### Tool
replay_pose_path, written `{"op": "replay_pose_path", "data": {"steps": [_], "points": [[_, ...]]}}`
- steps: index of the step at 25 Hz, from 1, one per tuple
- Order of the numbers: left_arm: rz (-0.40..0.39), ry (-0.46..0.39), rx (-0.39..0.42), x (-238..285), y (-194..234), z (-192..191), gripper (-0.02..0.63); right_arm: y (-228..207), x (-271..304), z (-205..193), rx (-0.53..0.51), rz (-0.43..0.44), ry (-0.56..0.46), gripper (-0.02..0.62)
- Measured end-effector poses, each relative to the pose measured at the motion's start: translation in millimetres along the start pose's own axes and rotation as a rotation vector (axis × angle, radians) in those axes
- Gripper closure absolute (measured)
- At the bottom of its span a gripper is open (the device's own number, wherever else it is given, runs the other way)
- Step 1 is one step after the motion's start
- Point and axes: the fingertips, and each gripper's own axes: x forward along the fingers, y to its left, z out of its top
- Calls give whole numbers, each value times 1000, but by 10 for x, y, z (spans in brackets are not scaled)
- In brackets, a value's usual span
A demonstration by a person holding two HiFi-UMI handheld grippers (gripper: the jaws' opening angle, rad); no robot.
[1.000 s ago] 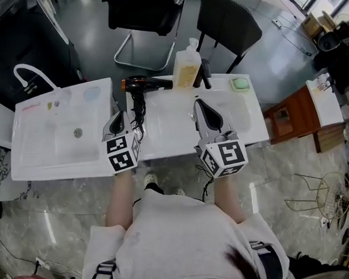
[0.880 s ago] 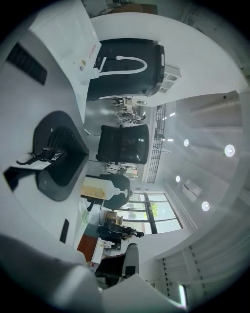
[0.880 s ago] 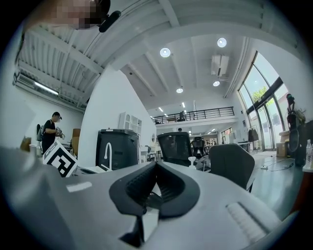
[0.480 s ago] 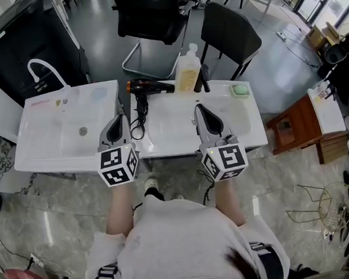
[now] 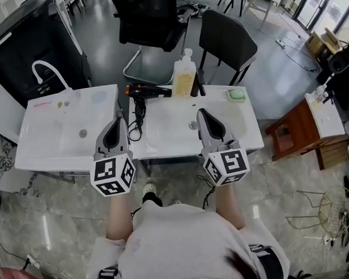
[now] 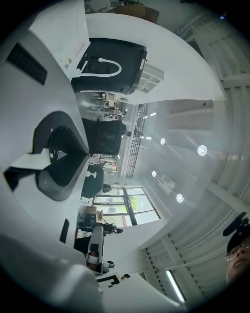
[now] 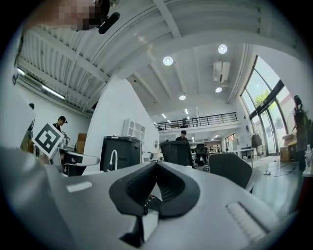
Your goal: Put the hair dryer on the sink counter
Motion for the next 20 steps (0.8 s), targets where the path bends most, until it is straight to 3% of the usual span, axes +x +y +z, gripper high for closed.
{"op": "replay_pose_path", "data": {"steps": [12, 20], "points": [[33, -76, 37, -179, -169, 177, 597, -115, -196, 90, -2, -9, -20, 584], [1, -108, 11, -219, -287, 293, 597, -166, -272, 149, -11, -23, -30, 584]]}}
